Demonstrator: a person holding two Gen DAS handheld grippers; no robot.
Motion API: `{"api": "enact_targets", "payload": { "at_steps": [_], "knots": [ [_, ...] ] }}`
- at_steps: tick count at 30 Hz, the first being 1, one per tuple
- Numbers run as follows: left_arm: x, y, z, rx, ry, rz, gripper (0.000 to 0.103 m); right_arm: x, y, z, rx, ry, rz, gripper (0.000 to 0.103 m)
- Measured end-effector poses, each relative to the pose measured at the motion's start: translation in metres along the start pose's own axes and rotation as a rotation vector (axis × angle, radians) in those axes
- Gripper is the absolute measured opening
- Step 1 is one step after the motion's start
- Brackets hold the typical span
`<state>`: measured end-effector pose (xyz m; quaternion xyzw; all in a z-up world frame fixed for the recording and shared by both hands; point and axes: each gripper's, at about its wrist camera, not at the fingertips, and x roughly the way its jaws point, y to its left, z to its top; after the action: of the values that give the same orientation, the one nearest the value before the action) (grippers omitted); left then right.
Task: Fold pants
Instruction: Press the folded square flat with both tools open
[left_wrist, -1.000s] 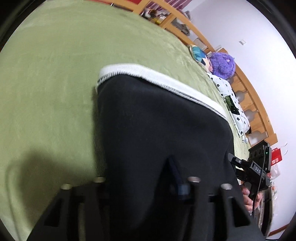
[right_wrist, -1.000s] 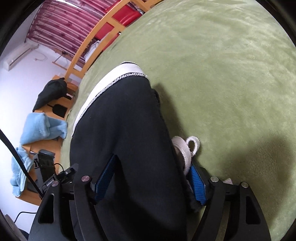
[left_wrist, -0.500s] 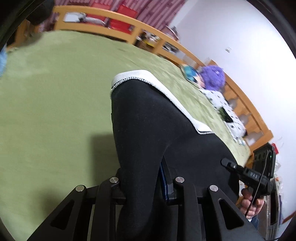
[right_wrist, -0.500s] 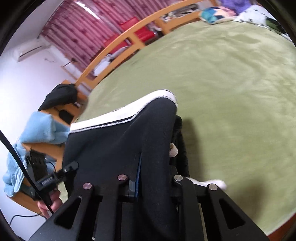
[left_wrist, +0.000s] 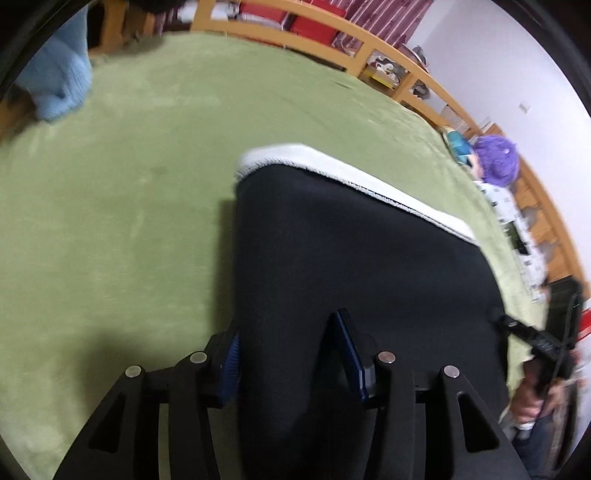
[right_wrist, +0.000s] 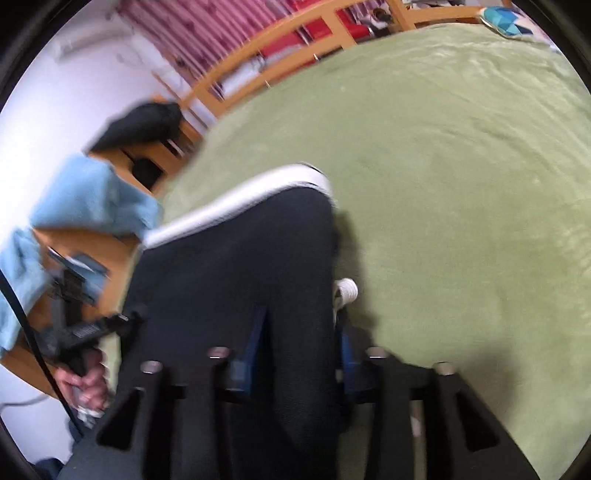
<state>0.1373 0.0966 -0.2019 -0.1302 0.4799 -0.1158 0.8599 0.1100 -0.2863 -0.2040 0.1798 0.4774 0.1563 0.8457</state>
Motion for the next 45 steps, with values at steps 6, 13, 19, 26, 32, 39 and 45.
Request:
{"api": "enact_targets", "payload": {
  "at_steps": [6,13,19,26,32,39,45],
  "knots": [
    [-0.053,-0.027,-0.039,0.074,-0.082,0.038,0.054,-0.059,0.021,-0.024,-0.071,-0.125,-0.073,0.043],
    [-0.052,-0.030,-0.124,0.047,-0.047,0.088,0.061,-0.042,0.053,-0.088,-0.224,-0.093,-0.090,0.041],
    [-0.076,-0.040,-0.122,0.059,-0.087,0.093,0.060,-0.034,0.049,-0.095,-0.240,-0.035,-0.164,0.038],
    [-0.077,-0.045,-0.080,0.038,-0.198,0.037,0.060,-0.058,0.052,-0.059,-0.200,-0.203,-0.084,0.037],
    [-0.017,-0.034,-0.081,0.004,-0.059,0.062,0.061,-0.006,0.038,-0.047,-0.203,-0.160,-0.148,0.035],
    [-0.056,-0.042,-0.081,-0.038,-0.085,0.011,0.060,-0.043,0.043,-0.043,-0.150,-0.143,-0.162,0.032],
    [-0.098,-0.090,-0.082,0.019,-0.132,0.109,0.066,-0.077,0.068,-0.057,-0.161,-0.135,-0.250,0.043]
  ]
}}
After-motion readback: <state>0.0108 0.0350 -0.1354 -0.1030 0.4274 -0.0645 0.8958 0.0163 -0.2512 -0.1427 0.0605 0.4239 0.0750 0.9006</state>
